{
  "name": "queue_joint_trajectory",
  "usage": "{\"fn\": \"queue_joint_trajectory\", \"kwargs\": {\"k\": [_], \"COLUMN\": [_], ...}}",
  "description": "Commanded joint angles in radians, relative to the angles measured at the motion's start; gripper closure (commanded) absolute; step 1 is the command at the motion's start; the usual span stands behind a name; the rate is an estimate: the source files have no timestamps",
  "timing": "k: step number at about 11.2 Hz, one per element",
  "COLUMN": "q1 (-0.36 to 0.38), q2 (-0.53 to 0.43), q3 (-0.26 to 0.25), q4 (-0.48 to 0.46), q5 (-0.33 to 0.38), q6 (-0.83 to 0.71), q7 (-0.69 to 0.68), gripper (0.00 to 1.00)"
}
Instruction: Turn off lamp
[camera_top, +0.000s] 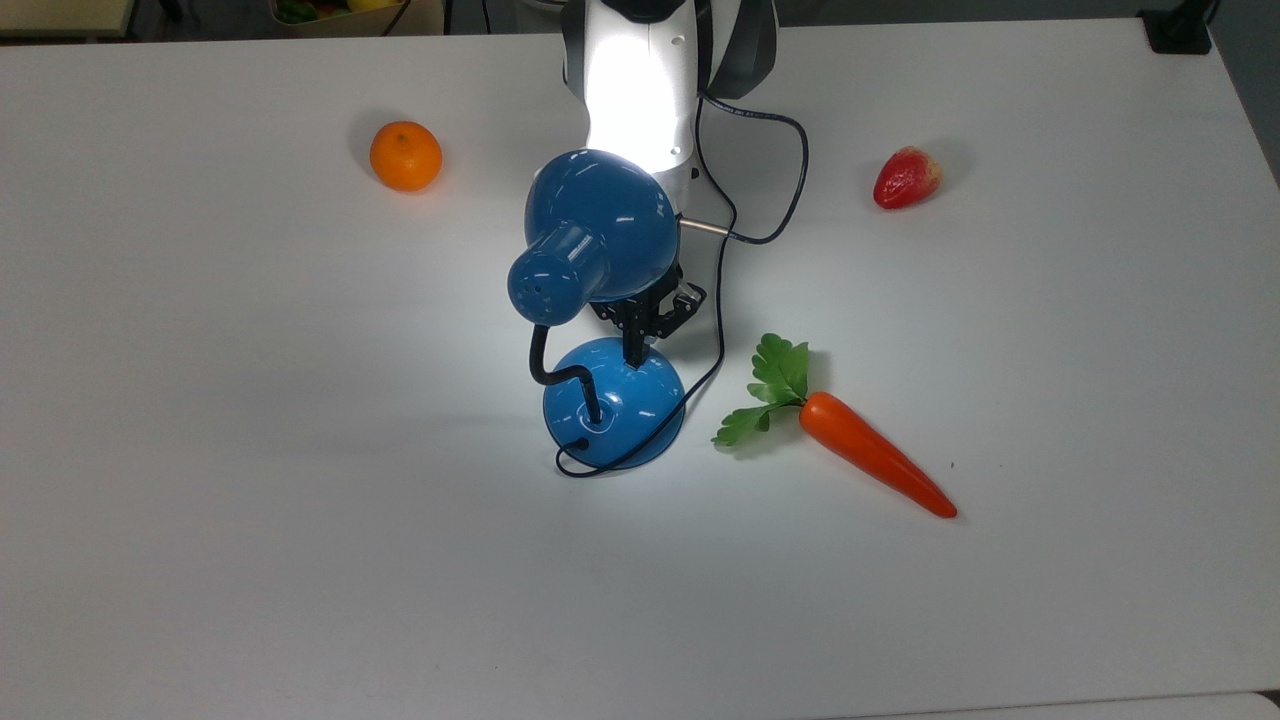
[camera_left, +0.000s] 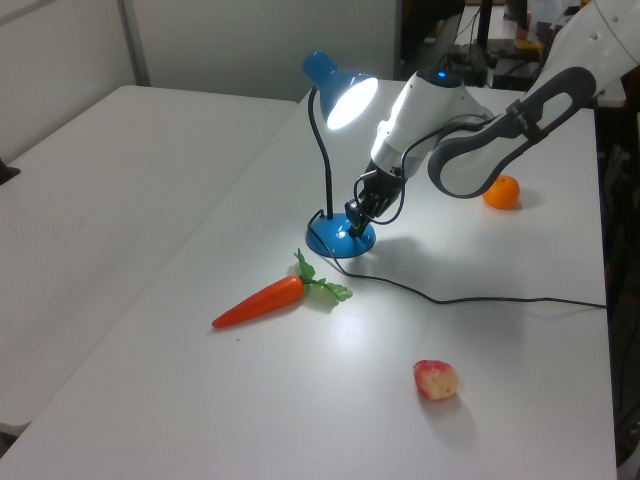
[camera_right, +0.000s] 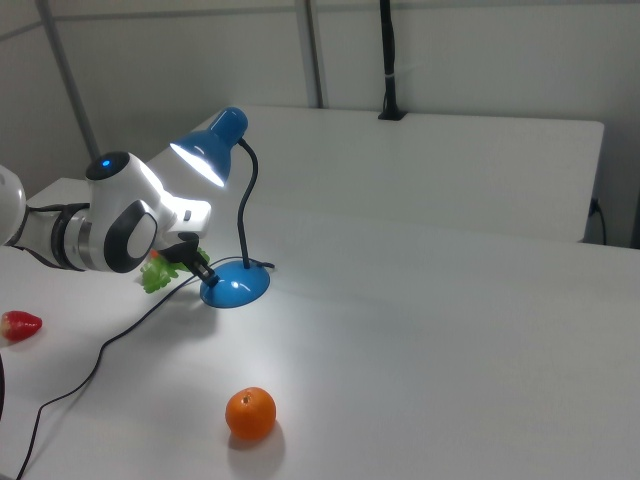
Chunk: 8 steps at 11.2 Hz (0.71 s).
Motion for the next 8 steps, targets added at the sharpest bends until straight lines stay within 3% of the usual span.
{"fn": "queue_joint_trajectory", "kwargs": {"k": [1,8], "q1": [0.043,0.044], "q2": [0.025,0.026], "q3": [-0.027,-0.027], "q4": [-0.021,-0.037], "q5": [-0.018,-0.018], "q6": [0.029,0.027], "q7": [0.029,0.028], "gripper": [0.9,0.9]}}
